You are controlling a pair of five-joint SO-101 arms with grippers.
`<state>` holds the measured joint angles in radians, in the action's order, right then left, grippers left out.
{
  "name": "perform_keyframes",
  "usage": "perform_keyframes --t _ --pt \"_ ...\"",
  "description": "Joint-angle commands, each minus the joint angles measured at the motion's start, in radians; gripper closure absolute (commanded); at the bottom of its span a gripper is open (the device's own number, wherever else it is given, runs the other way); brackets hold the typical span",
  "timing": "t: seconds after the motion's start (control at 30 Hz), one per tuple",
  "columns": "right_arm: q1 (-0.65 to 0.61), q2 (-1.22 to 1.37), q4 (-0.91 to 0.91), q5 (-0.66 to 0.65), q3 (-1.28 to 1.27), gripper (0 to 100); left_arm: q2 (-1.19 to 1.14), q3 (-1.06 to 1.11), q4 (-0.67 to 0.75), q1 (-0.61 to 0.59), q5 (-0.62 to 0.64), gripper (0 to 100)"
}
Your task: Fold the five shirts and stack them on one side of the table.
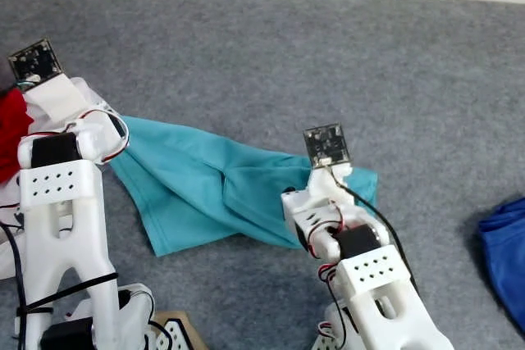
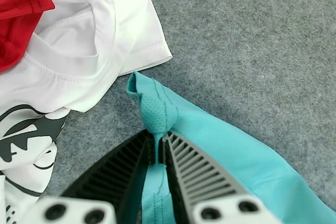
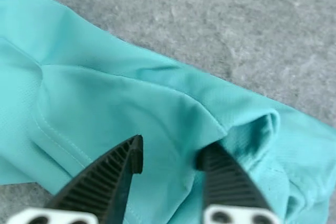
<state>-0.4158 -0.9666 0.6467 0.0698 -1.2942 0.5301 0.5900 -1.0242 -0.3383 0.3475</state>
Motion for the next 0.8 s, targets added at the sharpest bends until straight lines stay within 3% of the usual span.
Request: perform_keyframes --t 0.0,0.2,0.37,0.63,0.77 --pt "-0.013 -0.012 -0.027 0.002 0.007 87.5 0.013 -0.004 0.018 0.018 0.008 99" --pt "0.005 -0.013 -0.028 0.000 0.008 88.6 0.013 -0.002 0.017 0.018 0.008 99" --pt "0.077 -0.013 -0.047 0.000 0.035 99.5 0.013 -0.002 0.017 0.018 0.008 99" --pt "0.131 -0.022 -0.038 0.000 0.053 99.1 0.013 -0.005 0.018 0.018 0.008 99" --pt "0.170 -0.022 0.068 0.000 0.179 99.1 0.018 -0.010 0.043 0.018 0.008 99"
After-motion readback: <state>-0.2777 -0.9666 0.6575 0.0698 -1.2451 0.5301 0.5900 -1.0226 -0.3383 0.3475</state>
